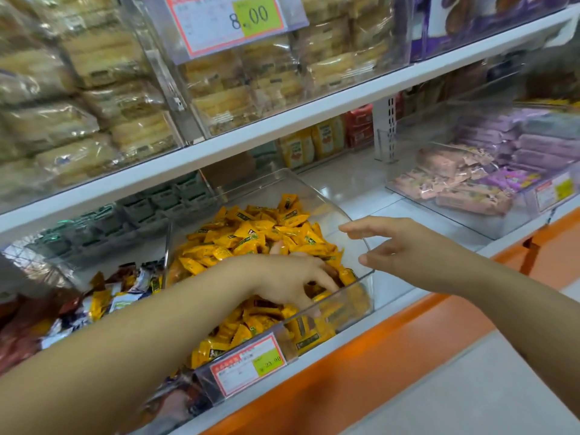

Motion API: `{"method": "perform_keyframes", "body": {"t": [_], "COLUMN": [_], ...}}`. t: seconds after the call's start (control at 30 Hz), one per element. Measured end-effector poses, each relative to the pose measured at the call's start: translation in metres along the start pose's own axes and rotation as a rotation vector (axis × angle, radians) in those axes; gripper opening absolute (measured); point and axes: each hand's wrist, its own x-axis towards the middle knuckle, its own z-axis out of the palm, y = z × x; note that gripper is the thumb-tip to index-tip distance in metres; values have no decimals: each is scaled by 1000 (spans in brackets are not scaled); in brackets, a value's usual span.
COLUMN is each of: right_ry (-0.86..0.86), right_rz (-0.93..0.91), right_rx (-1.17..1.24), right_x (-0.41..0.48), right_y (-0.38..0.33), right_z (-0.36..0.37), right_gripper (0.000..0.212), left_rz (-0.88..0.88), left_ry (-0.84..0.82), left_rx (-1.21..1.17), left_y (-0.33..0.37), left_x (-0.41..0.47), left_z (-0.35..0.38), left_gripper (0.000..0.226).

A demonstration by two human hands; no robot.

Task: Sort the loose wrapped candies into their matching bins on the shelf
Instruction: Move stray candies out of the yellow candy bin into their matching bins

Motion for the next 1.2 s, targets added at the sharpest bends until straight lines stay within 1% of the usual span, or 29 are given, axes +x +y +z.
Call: {"method": "perform_keyframes", "body": {"t": [0.1, 0.2, 0.33, 0.5, 0.67, 0.77, 0.87, 0.93, 1.0, 1.1, 1.13, 1.2], "right_ry": [-1, -8, -17, -18, -25, -15, -16, -18, 36, 211, 240, 245], "right_rz": [4, 6, 13, 22, 24, 16, 1, -7, -27, -151, -196, -280], "right_rx": [5, 14, 9, 2, 3, -14, -25, -35, -70, -186, -215, -297], "right_x": [-1, -2, -3, -3, -3, -1, 0, 0, 1, 6, 8, 12], "right_y": [-1, -2, -2, -2, -3, -2, -1, 0, -1, -12, -20, -35], "right_z": [0, 0, -1, -1, -2, -2, -1, 0, 3, 11, 16, 28], "right_gripper": [47, 49, 49, 49, 48, 46, 46, 45, 42, 37, 34, 31], "left_rz": [-40, -55, -74, -70, -190, -189, -153, -124, -114, -141, -167, -233], "left_ry": [60, 104, 177, 291, 336, 354, 413, 478, 582, 798, 859, 951], "left_rx": [105, 147, 215, 161, 133, 61, 2, -37, -96, -191, -232, -342], "left_y": [-8, -13, -27, -41, -69, -71, -65, -57, -49, -43, -42, -42], "left_x": [3, 4, 1, 2, -14, -20, -27, -37, -51, -79, -90, -109], "left_z": [-2, -1, -5, -10, -14, -12, -10, -10, -11, -7, -3, 12], "left_gripper": [42, 41, 45, 46, 49, 51, 49, 48, 44, 37, 35, 33]}}
